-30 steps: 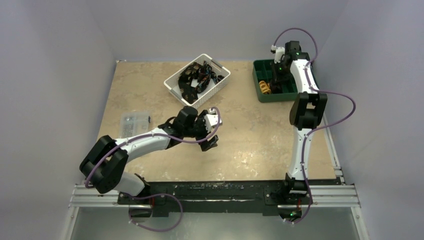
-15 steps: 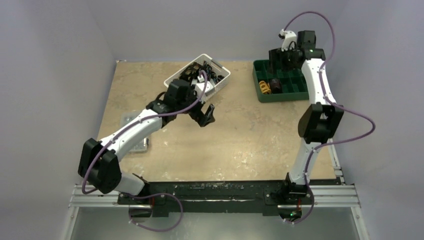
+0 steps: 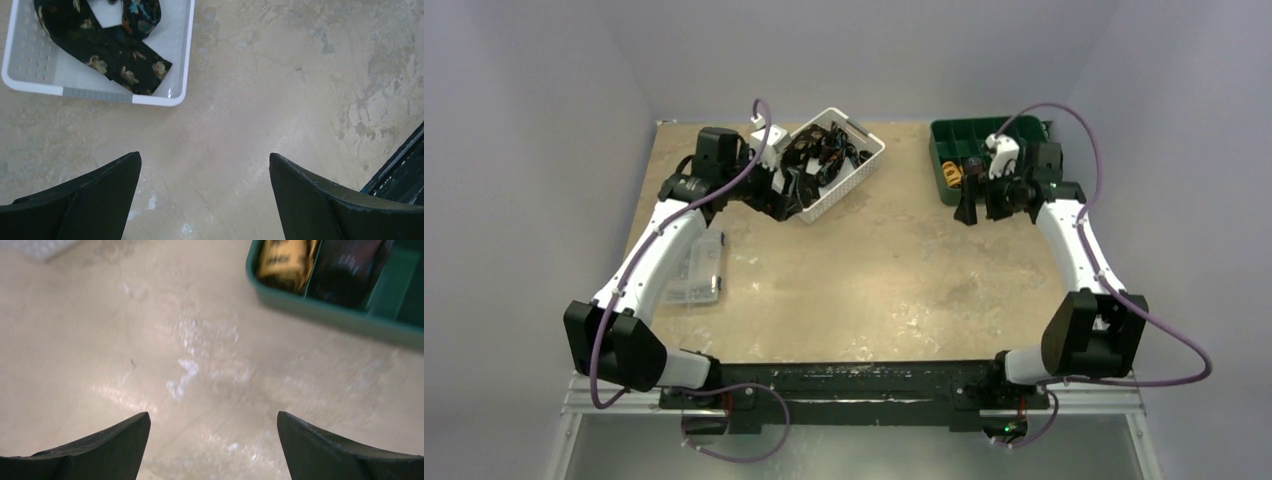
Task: Roll the ties
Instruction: Reset both arms
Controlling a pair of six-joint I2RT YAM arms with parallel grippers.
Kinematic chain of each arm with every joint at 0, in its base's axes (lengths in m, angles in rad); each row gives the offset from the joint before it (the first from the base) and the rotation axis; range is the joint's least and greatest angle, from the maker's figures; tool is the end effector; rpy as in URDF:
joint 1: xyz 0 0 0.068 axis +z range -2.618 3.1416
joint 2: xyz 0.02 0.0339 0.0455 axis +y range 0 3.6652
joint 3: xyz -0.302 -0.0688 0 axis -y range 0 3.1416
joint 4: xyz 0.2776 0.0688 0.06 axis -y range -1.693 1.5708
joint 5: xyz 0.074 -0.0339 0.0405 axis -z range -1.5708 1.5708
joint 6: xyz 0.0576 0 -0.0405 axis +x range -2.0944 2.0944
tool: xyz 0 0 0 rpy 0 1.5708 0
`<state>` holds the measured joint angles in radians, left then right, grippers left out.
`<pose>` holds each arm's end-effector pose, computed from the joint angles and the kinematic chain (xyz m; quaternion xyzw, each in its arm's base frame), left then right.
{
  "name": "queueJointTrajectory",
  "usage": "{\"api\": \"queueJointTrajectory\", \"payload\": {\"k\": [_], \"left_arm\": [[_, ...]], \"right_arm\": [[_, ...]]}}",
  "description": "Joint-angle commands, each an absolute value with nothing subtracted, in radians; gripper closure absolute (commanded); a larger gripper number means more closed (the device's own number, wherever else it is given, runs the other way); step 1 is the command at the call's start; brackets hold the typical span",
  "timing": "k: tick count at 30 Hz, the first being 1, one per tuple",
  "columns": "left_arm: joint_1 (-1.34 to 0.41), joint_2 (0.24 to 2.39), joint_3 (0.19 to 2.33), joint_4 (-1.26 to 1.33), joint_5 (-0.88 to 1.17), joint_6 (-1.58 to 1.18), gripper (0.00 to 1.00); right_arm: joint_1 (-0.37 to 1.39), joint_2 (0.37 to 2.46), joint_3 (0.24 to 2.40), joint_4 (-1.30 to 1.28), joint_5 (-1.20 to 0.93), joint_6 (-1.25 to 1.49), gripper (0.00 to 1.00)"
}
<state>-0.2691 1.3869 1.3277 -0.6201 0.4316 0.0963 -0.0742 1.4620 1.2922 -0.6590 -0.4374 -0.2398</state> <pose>0.3249 -0.1146 0.3745 0.2509 0.8499 -0.2288 0.4029 0.3570 -0.0021 0.3329 -0.1536 0.9001 0.1444 0.3812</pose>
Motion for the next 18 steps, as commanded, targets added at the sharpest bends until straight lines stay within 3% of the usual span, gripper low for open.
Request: {"api": "queueJointTrajectory", "payload": {"k": [1,6,7,8,9,18], "left_arm": [[-0.233,1.336,1.222,-0.663,0.450,0.104,0.00],[-0.229,1.252,1.079,-0.663,0.450,0.104,0.00],[-0.230,1.243,1.063,-0.769,0.457,0.082,0.00],[-0.229,1.235,1.045,-0.812,0.312,0.053,0.00],[-0.230,1.226,1.033,-0.810,0.292,0.046,0.00],[-0.230,1.222,1.032,-0.789,0.222,0.013,0.00]], "right_arm": [[-0.078,1.318,1.085,-0.575,-0.407,-0.268,0.01],[-0.077,1.238,0.946,-0.546,-0.407,-0.259,0.01],[-0.078,1.230,0.931,-0.539,-0.402,-0.261,0.01],[-0.078,1.223,0.924,-0.528,-0.393,-0.251,0.01],[-0.079,1.220,0.924,-0.522,-0.395,-0.245,0.01],[-0.097,1.236,0.925,-0.531,-0.383,-0.258,0.01]]}}
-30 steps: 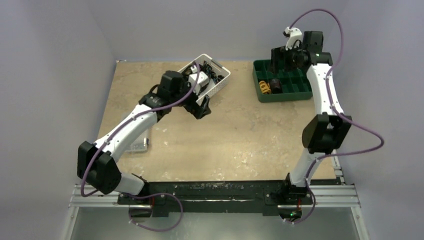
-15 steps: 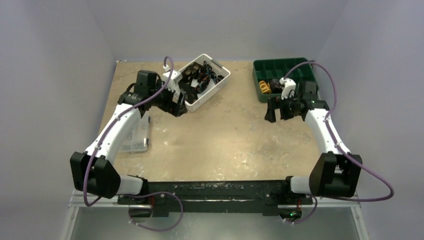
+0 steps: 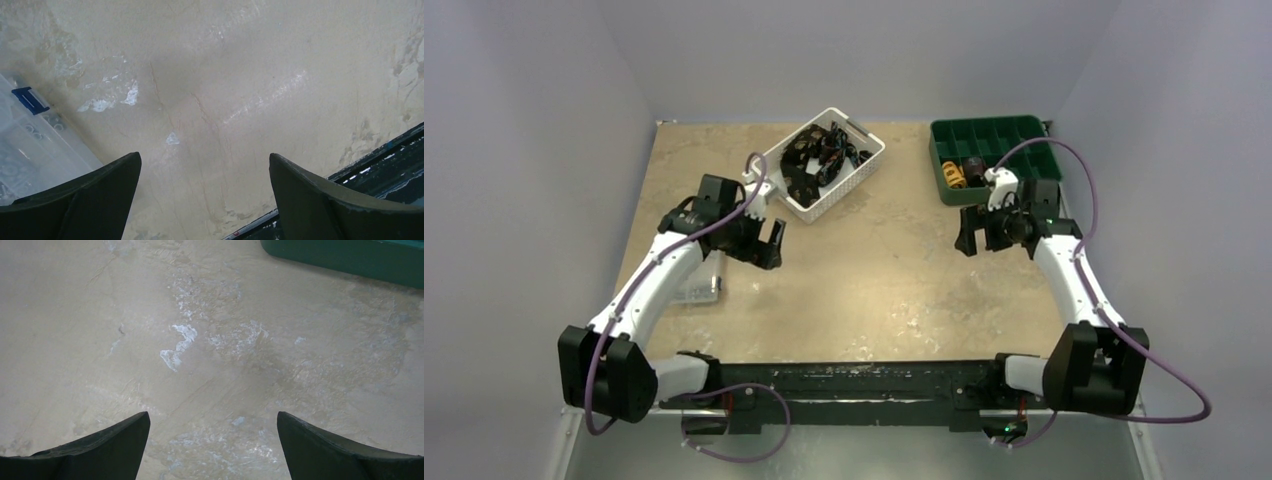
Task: Roll the ties
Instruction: Reset both arms
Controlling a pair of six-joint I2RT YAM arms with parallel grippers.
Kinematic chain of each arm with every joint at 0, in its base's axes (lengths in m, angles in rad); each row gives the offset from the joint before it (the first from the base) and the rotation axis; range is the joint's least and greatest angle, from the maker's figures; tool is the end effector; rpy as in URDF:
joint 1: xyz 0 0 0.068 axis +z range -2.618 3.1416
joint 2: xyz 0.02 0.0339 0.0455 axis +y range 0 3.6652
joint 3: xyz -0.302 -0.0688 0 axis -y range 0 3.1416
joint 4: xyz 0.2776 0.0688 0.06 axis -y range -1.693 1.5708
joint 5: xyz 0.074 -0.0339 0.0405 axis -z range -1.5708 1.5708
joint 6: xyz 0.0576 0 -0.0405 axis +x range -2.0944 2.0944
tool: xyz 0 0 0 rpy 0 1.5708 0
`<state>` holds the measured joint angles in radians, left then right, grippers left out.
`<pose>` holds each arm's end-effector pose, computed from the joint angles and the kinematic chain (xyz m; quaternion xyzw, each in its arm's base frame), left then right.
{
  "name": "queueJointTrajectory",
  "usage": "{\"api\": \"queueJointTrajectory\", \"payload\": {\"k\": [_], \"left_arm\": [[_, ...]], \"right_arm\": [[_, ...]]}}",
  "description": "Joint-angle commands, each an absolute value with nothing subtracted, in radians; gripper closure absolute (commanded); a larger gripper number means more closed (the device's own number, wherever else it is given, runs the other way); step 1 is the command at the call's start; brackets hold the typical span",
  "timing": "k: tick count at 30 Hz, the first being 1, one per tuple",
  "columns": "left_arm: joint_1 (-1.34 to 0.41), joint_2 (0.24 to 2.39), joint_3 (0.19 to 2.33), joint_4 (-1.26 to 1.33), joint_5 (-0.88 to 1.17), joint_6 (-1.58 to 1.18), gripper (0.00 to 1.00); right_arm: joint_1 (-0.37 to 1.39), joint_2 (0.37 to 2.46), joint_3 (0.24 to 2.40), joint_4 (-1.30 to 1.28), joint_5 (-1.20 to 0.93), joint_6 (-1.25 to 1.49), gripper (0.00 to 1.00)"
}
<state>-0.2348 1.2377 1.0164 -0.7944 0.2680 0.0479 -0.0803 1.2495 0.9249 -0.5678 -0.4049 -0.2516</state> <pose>0.2625 -0.0785 0.2864 0.1705 0.9384 -0.1533 0.2584 0.2874 -0.0004 0.2695 -0.1457 0.9147 0.1332 0.3528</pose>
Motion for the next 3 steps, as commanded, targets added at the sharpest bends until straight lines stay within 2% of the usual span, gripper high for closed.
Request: {"api": "queueJointTrajectory", "payload": {"k": [1,3], "left_arm": [[-0.229,1.223,1.038,-0.792,0.224,0.014,0.00],[-0.230,1.228,1.053,-0.801,0.228,0.013,0.00]], "right_arm": [[-0.101,1.236,0.926,-0.531,-0.383,-0.259,0.01],[-0.107,1.234,0.924,-0.531,-0.389,-0.258,0.01]]}}
